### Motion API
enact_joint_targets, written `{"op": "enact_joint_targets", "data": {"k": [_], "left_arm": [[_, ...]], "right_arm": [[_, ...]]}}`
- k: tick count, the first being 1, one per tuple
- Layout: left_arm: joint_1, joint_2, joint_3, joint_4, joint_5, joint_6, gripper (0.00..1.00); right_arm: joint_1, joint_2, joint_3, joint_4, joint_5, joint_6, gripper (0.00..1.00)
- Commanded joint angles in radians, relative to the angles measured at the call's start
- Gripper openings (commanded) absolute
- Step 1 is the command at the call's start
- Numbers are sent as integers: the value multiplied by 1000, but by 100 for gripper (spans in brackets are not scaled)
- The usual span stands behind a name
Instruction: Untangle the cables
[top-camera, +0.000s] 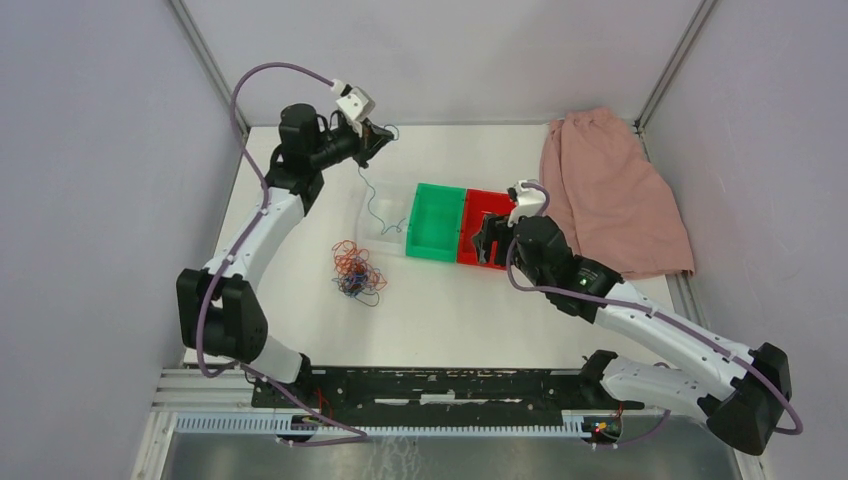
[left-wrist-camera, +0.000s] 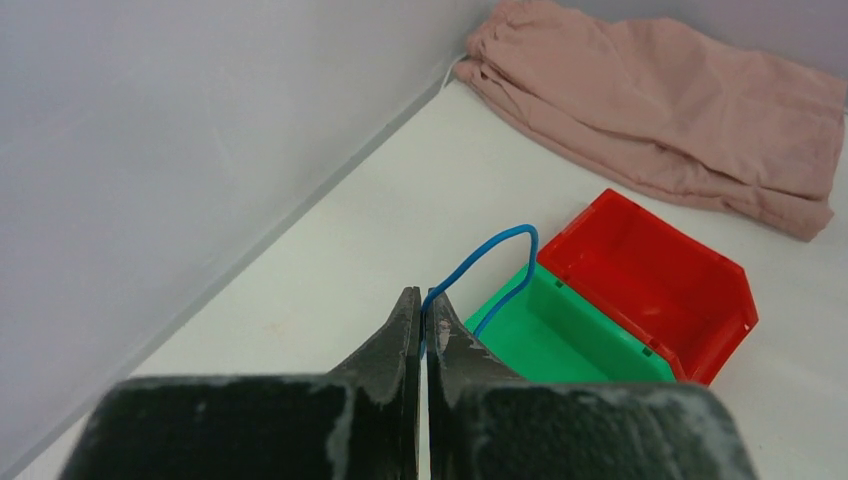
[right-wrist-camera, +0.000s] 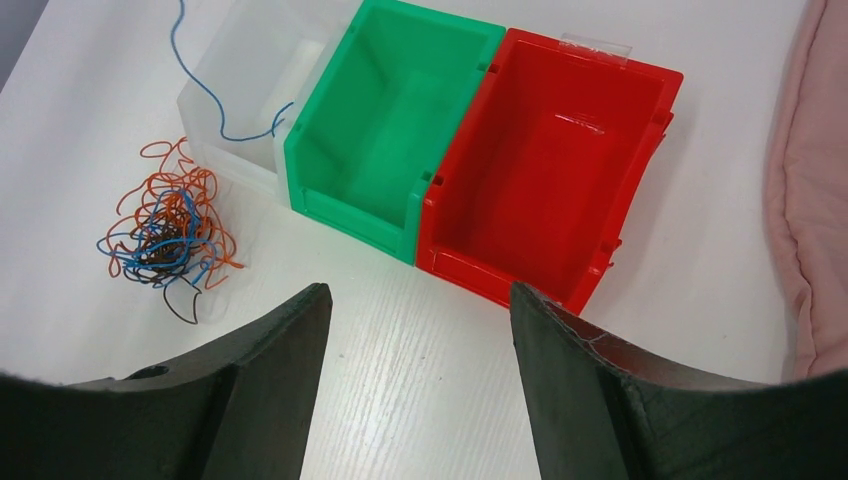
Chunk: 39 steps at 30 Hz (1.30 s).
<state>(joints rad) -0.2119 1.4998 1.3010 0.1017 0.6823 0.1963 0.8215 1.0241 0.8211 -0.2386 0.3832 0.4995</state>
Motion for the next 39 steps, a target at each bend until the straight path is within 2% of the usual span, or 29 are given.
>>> {"op": "enact_joint_targets", "data": {"k": [1,5,8,11,17,20,24,30,32,33,35,39], "left_arm": [[-29,59,55,-39,-75,107,3],[-58,105,108,-89,-145,174,3],[-83,137,127,-186,-179,231,11],[-103,153,136,-301,-187,275,14],[-104,95,29,-317,-220,265,18],[-109,97,30,-378,-217,223,20],[-113,136,63,-500,-286,213,16],[-113,104,-20,-489,-357,230,12],[-114,83,-44,-472,-354,235,20],[-113,77,-43,-472,-346,240,30],[-115,79,-17,-496,-304,264,43],[-127,124,110,-593,-175,267,78]], "right_arm": [[-5,-42,2,10,25,1,72],[-5,-49,2,4,27,-6,72],[-8,-50,6,3,32,-4,73],[-10,-45,23,-16,50,6,73],[-12,-36,50,-44,43,3,74],[-13,-30,61,-58,38,13,74],[-13,-36,68,-75,34,22,74],[-12,-35,92,-109,31,17,74],[-13,-33,97,-119,31,20,74],[-13,-33,101,-124,30,23,74],[-13,-31,108,-137,26,27,75],[-13,-33,113,-158,25,44,75]]}}
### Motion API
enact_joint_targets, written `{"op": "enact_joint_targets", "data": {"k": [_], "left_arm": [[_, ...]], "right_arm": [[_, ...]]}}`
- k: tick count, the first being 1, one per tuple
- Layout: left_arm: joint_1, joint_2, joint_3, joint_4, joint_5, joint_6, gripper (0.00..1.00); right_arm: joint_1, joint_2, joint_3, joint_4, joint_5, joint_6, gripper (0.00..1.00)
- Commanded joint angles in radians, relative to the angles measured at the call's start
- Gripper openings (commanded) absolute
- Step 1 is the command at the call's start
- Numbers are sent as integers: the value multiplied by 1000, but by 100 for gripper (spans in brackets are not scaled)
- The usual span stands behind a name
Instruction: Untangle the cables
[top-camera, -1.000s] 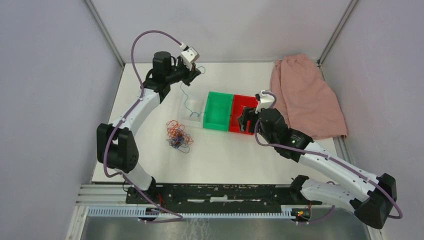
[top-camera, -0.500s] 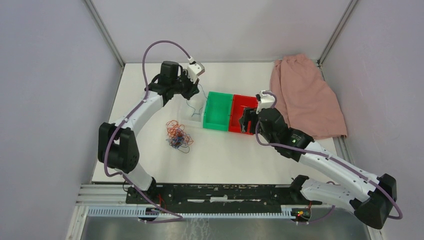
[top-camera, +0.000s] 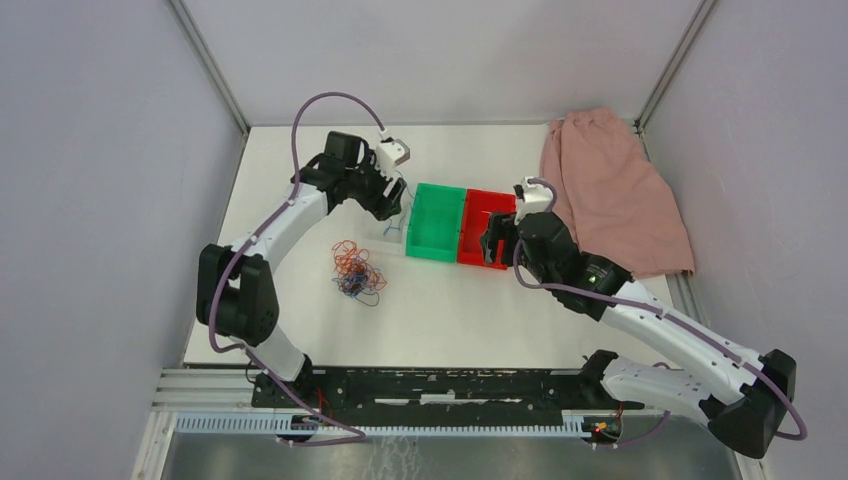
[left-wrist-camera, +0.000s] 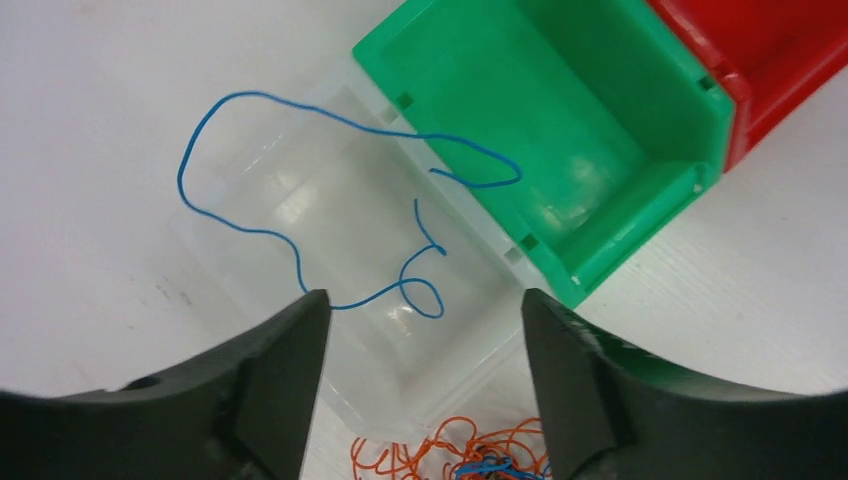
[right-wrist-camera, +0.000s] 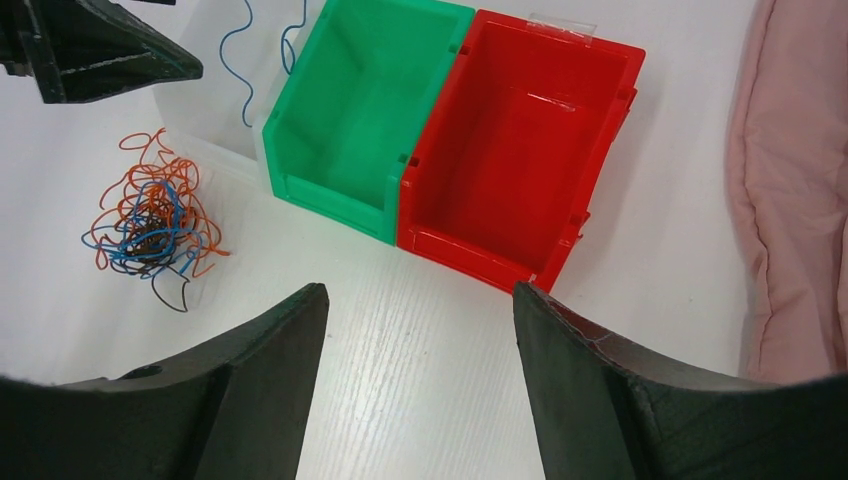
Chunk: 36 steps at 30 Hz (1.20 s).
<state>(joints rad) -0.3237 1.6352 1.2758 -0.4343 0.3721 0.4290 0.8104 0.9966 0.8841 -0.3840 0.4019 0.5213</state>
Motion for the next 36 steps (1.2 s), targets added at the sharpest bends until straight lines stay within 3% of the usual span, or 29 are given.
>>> {"op": "enact_joint_targets", "data": {"k": [1,5,9,16,20,26,27,30,36], "left_arm": [[-22,2,165,-88,177,19,84],[-78,39,193,-102,231,-70,92],[-129,82,176,-26,172,-158,93],[-142,125,156,70,-5,-184,78],[-138,145,146,80,-69,-167,63],[-108,166,141,78,-57,-168,60],[-104,168,145,77,-57,-171,56],[-87,170,170,55,-66,-197,31],[-44,114,113,57,-46,-216,5]], "right_arm": [[-2,-6,49,-17,6,24,75],[-2,-7,47,-35,16,26,75],[-2,-21,41,-44,34,23,75],[-2,-27,40,-50,49,14,75],[-2,-23,40,-43,48,14,75],[-2,-30,29,-21,34,14,70],[-2,-30,33,-22,32,15,70],[-2,-33,41,-34,23,18,68],[-2,-52,37,-42,24,11,66]]}}
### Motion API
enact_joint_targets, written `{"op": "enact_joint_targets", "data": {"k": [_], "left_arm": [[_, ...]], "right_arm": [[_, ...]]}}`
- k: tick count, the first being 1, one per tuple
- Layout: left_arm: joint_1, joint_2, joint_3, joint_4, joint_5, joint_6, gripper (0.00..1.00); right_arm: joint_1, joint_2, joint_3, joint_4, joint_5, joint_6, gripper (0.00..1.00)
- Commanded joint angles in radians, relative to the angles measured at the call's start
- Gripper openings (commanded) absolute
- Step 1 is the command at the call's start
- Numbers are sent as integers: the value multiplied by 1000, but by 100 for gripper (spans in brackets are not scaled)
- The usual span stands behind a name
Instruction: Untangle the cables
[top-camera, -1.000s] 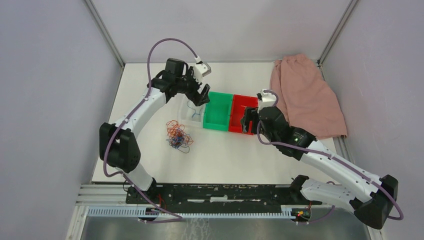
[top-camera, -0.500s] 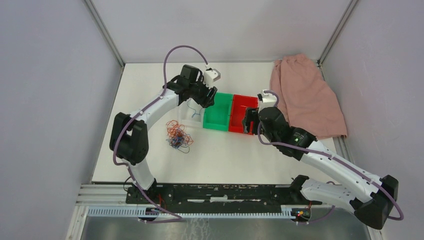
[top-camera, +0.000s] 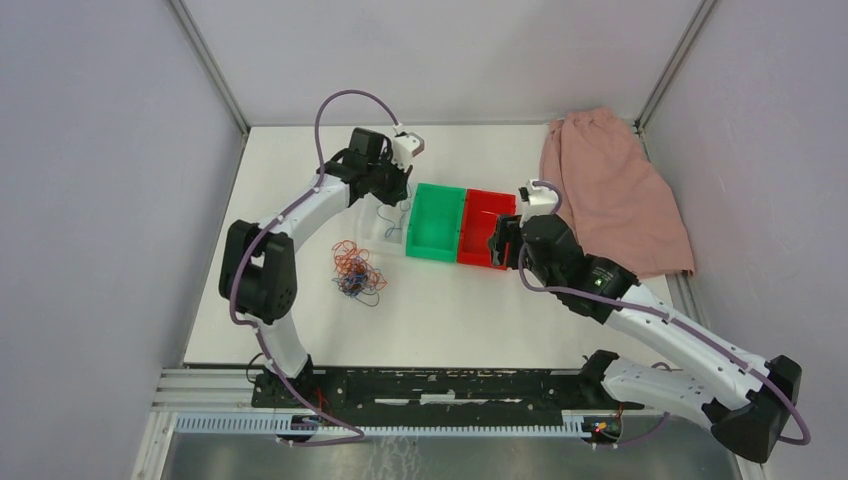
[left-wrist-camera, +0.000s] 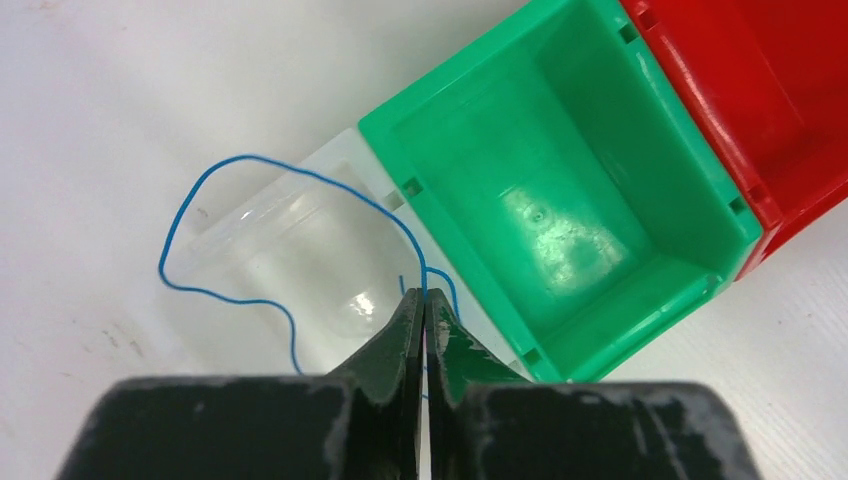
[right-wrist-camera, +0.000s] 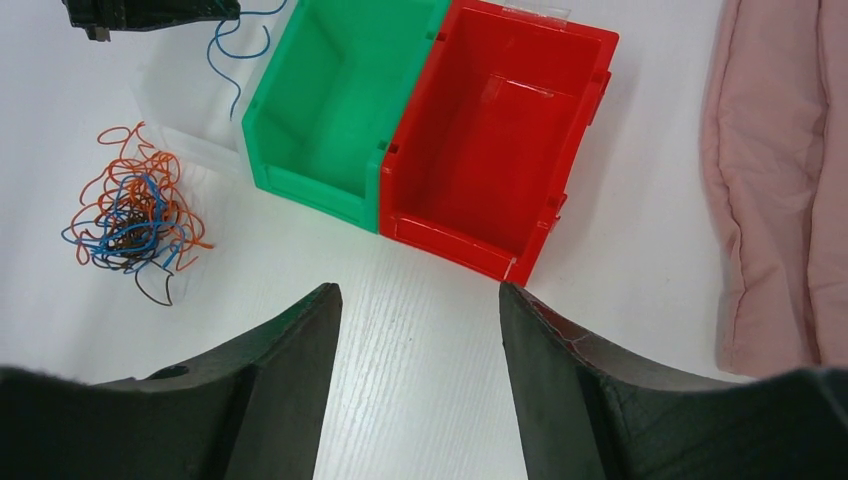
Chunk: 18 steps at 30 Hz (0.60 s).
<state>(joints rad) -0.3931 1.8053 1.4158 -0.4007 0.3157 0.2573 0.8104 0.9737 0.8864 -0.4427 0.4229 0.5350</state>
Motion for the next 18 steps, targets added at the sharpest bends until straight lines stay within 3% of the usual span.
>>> {"op": "enact_joint_targets", "data": {"k": [1,15,17,18], "left_arm": [[33,-62,-36,23,9,-47,3],[102,-107,-176,38,-26,39,4],[102,-114,-176,27,-25,48,15],[102,-118,-175,16,-18,51,28]], "right_arm": [[-2,-31,34,17,1,-3,65],[-2,-2,25,51,-28,14,64],[-2,4,25,54,-31,17,64],[-2,6,23,57,-30,19,65]]}}
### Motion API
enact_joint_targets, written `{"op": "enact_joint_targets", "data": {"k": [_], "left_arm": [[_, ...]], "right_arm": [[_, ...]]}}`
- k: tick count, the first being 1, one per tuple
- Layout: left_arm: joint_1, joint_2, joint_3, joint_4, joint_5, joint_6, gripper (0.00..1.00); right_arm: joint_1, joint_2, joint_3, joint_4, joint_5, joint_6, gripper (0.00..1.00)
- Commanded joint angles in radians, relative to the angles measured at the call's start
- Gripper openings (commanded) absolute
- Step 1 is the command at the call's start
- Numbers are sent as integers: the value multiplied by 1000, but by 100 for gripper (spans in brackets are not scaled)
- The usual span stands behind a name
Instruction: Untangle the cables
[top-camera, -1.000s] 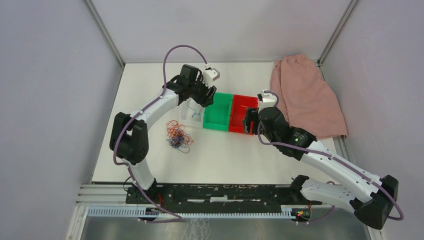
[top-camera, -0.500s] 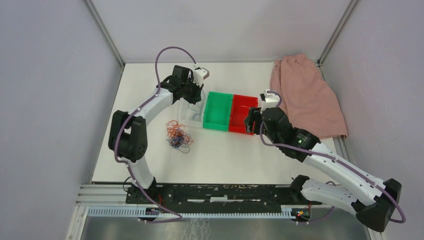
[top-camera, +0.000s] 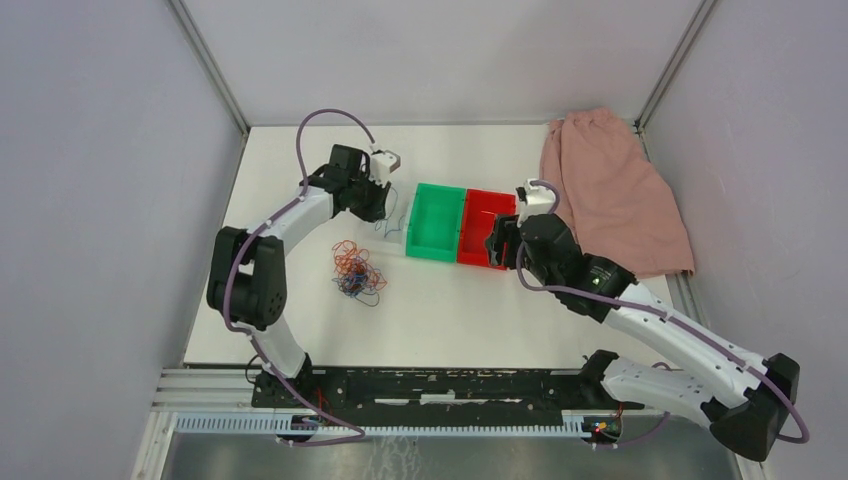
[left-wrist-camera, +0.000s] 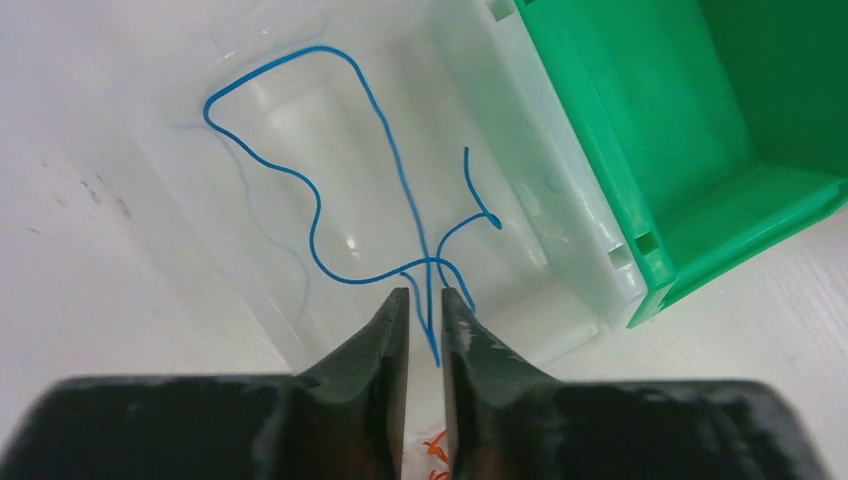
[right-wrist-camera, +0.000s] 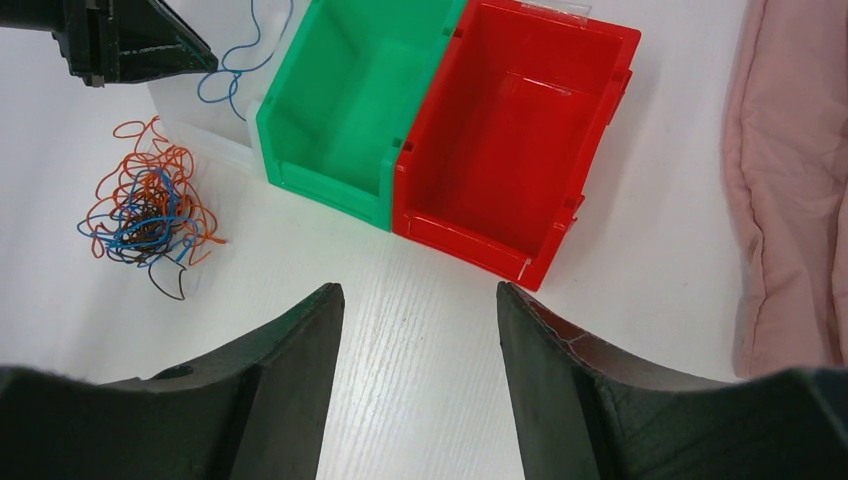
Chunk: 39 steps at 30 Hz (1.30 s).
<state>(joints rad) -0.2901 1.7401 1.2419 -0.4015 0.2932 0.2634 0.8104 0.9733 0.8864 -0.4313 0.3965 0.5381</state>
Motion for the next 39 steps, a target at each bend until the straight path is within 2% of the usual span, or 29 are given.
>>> {"op": "enact_joint_targets", "data": {"k": [1,3,7,11,13,18,22,24,31,39], "left_arm": [[-2,-63,2,3,16,53,40],[0,-88,13,-29,48,58,58],[10,-131,107,-129,151,68,80],[66,-178,190,-258,263,98,95],[103,-201,204,-331,304,152,99],[249,-296,102,-406,377,268,99],[342,-337,42,-473,443,361,100],[369,-350,18,-513,465,420,97],[406,-359,-21,-679,517,608,83],[415,-368,-5,-850,570,773,77]], "right_arm": [[-2,8,21,48,-5,18,65],[-2,14,20,56,-12,19,65],[-2,42,25,71,-35,10,67],[-2,100,53,92,-93,-25,70],[-1,151,75,101,-130,-33,71],[36,311,117,228,-230,-20,68],[112,530,212,388,-349,-26,66],[144,643,288,427,-434,-66,64],[147,887,432,502,-614,-184,62],[116,1043,557,459,-696,-250,60]]}}
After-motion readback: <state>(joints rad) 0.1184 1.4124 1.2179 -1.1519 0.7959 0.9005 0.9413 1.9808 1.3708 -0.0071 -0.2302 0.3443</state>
